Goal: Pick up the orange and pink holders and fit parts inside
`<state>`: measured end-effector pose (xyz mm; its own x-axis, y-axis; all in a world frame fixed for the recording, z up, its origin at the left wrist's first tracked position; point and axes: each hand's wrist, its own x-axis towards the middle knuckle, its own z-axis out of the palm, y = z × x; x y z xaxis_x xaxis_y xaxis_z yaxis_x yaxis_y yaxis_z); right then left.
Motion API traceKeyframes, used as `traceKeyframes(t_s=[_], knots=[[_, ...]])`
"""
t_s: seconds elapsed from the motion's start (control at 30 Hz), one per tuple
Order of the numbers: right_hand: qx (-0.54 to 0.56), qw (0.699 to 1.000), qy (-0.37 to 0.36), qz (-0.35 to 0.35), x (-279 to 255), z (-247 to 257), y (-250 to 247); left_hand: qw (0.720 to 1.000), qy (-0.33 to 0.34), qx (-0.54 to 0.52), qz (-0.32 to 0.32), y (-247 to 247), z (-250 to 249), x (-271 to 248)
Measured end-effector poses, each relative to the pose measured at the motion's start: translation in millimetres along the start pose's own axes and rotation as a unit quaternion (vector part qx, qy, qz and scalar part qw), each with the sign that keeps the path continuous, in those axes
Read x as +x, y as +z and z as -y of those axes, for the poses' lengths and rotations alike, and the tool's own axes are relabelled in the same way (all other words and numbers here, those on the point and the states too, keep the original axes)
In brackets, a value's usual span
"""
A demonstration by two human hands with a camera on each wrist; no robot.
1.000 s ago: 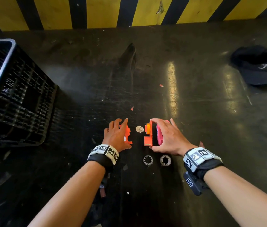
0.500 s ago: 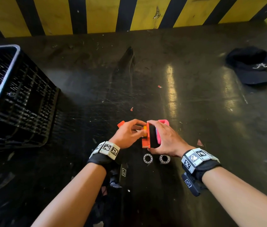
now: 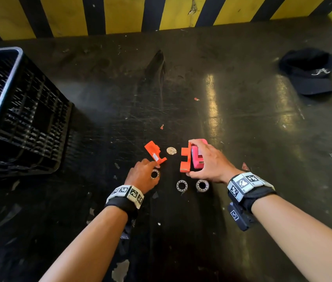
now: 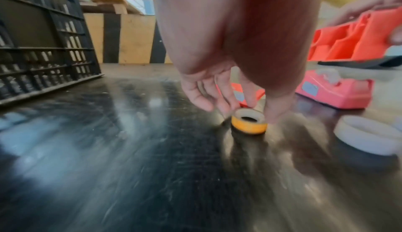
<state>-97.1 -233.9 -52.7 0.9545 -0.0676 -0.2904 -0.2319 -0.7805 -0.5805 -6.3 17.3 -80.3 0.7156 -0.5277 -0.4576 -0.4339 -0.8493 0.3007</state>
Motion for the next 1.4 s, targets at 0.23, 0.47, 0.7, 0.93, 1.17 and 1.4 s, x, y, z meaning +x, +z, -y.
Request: traceKeyframes(t_s=[0.23,0.47,0.7,0.93,1.17,1.4], knots=[[0.03,0.999,0.013,0.016,-9,-10,2,0.976,0.194,0.092,0.038,12,-46,-1],[0.049,0.999,0.013,0.01,-25,-20,-3,0.98,0.188,-0.008,0.069,24,-52,9],[0.115,0.993,0.025,0.03,-34,-15,-3,0.933,0.071,-0.352,0.005,-13,-38,7],[0.171,0.984,0.015,0.044,-28,-4,5,0.907,0.103,-0.407,-0.001,-29,-46,4],[0.209,0.977,0.002,0.034,-26,0,1,0.908,0.106,-0.405,0.025,-38,-50,4],[0.215,0.975,-0.014,0.051,-22,5,1,0.907,0.095,-0.408,0.05,-36,-54,6]])
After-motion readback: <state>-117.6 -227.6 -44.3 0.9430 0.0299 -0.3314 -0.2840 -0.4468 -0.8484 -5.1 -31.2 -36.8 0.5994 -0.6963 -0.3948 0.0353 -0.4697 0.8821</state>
